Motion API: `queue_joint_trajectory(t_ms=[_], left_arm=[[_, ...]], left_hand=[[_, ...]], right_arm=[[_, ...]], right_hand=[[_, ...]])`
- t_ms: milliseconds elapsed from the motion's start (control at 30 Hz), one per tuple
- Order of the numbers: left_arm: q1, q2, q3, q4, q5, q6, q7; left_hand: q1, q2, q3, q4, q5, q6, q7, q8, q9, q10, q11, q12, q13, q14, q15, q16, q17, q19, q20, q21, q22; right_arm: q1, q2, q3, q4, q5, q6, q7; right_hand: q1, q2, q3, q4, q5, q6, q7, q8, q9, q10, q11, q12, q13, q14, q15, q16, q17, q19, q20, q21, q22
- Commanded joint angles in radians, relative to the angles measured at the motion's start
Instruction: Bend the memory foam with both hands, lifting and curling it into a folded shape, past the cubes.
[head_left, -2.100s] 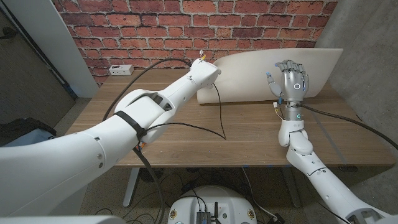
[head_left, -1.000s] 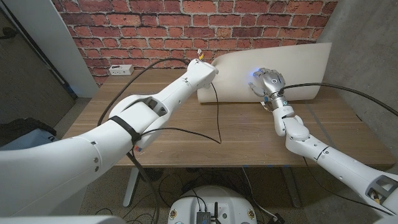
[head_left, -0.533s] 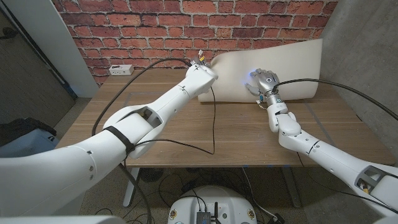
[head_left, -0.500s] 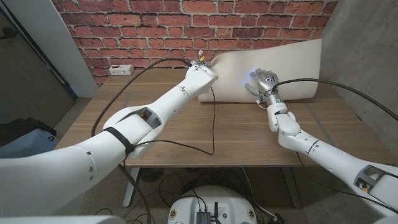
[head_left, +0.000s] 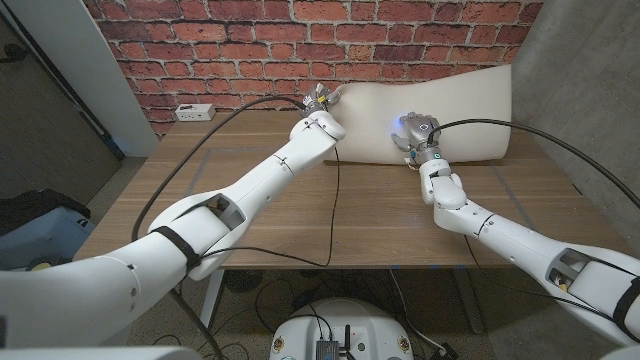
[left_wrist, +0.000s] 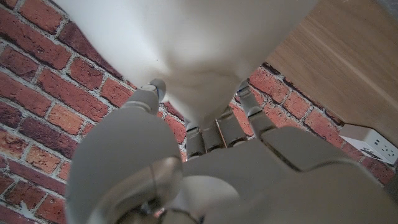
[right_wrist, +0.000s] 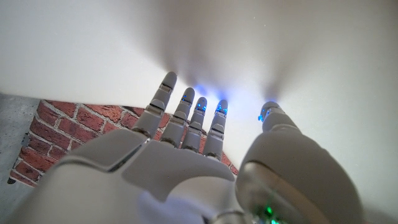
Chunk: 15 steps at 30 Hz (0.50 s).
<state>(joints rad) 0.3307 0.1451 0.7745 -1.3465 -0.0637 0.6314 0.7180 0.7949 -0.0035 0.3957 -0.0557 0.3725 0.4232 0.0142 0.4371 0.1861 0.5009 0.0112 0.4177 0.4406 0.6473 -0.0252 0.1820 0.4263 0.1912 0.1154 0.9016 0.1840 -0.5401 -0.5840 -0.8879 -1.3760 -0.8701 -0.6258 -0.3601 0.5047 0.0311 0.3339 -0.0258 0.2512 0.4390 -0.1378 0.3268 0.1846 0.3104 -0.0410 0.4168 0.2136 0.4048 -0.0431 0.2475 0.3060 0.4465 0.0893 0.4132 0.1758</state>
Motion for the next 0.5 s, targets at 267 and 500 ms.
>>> queue_joint_trajectory(t_ms=[267, 500], left_arm=[[0.056, 0.11, 0.092, -0.055, 0.269, -0.262, 0.026], [0.049, 0.139, 0.137, -0.01, 0.436, -0.38, 0.083]], left_hand=[[-0.07, -0.002, -0.017, 0.003, -0.078, -0.034, -0.006, -0.073, 0.002, -0.124, 0.051, -0.093, -0.048, -0.176, 0.047, 0.001, -0.054, -0.081, 0.039, -0.055, -0.004], [-0.093, 0.009, -0.011, -0.006, -0.111, -0.057, -0.084, -0.121, -0.001, -0.167, 0.03, -0.139, -0.083, -0.242, 0.025, 0.002, -0.099, -0.091, 0.019, -0.085, -0.007]], right_arm=[[0.13, 0.088, -0.116, 0.175, 0.036, -0.101, 0.073], [0.162, 0.103, -0.149, 0.211, 0.06, -0.115, 0.091]], right_hand=[[-0.019, 0.0, -0.011, 0.008, -0.003, -0.013, 0.006, -0.014, 0.004, -0.015, 0.006, -0.021, -0.002, -0.015, -0.068, -0.005, -0.004, 0.005, 0.006, -0.006, 0.002], [-0.029, -0.001, -0.017, 0.011, -0.005, -0.024, 0.011, -0.024, 0.005, -0.027, 0.014, -0.033, -0.004, -0.027, -0.062, -0.01, -0.006, 0.004, 0.006, -0.01, 0.003]])
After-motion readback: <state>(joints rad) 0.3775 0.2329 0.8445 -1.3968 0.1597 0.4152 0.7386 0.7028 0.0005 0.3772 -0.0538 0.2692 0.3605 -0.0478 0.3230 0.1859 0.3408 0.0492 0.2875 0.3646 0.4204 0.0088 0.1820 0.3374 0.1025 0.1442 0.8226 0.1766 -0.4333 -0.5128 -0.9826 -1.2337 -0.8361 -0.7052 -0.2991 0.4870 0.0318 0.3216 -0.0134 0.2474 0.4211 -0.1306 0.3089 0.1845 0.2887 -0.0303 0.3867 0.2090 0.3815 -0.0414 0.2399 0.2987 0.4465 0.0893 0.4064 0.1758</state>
